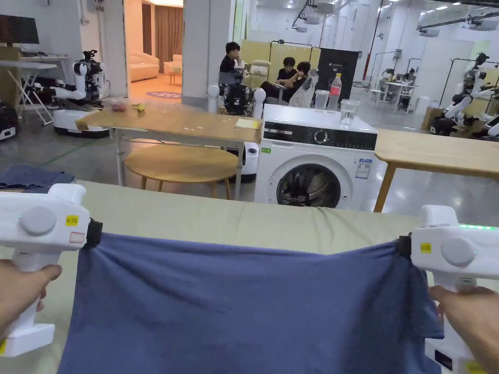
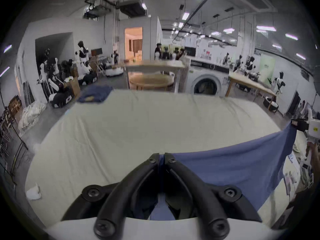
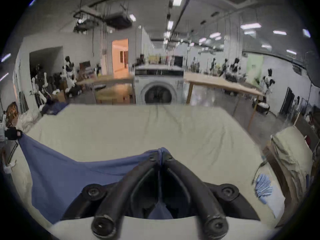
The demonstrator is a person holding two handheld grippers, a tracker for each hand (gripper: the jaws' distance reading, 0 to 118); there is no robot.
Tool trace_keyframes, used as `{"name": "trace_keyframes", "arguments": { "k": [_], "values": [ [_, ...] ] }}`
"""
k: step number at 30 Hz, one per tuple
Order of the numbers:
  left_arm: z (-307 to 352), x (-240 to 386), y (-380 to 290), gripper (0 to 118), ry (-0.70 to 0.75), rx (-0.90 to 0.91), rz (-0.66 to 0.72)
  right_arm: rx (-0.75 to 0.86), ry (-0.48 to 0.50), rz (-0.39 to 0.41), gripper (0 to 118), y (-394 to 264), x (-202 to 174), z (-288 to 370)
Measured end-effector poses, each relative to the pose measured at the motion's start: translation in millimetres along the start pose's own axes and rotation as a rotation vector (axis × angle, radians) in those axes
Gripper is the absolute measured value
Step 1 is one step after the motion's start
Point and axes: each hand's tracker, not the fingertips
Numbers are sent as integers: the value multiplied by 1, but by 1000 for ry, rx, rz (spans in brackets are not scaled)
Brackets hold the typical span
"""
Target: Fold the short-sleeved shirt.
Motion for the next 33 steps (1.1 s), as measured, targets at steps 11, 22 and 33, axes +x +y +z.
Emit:
{"name": "trace_keyframes", "arguments": {
  "k": [11, 22, 33],
  "values": [
    [99, 15, 115, 0, 23, 206, -38, 229, -48, -13, 0, 113, -2, 105],
    [133, 15, 259, 0, 75, 364, -58, 412, -104, 2, 0, 248, -19, 126],
    [131, 23, 314, 0, 100, 478, -79, 496, -149, -5, 0, 306, -26, 101]
  ]
}}
